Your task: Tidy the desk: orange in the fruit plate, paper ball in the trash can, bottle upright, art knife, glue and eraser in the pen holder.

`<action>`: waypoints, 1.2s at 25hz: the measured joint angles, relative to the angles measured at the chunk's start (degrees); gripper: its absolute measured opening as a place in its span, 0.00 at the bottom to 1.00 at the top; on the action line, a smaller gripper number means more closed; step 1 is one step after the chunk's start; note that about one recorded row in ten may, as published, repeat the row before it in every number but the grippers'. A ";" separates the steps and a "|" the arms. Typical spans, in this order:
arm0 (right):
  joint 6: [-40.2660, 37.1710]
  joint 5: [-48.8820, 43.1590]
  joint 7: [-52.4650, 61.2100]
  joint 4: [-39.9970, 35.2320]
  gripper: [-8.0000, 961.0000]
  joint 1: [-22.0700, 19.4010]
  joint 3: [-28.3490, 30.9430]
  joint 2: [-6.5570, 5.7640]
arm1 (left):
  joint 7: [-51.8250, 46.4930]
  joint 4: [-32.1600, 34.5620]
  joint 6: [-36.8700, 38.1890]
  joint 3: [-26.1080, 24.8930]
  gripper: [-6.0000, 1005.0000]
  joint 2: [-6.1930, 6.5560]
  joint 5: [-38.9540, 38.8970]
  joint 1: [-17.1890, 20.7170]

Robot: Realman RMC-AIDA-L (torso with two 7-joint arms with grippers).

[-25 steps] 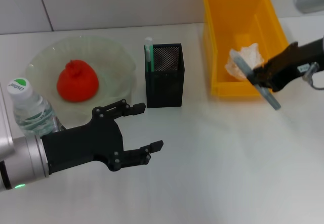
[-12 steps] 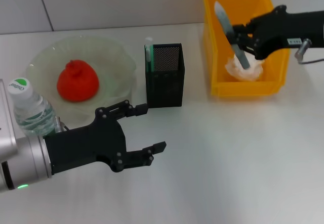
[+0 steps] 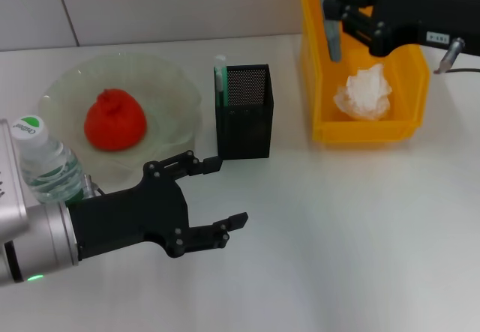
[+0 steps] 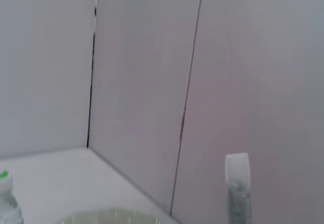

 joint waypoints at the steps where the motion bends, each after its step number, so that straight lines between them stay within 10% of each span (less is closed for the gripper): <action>1: 0.05 2.30 -1.80 1.74 0.13 0.07 0.46 -0.03 | 0.01 0.00 0.00 0.00 0.82 0.00 0.00 -0.02; 30: -3.27 17.71 -20.98 36.09 0.13 14.78 5.98 -0.47 | 0.97 -0.72 0.01 0.08 0.82 -0.09 -0.28 -0.01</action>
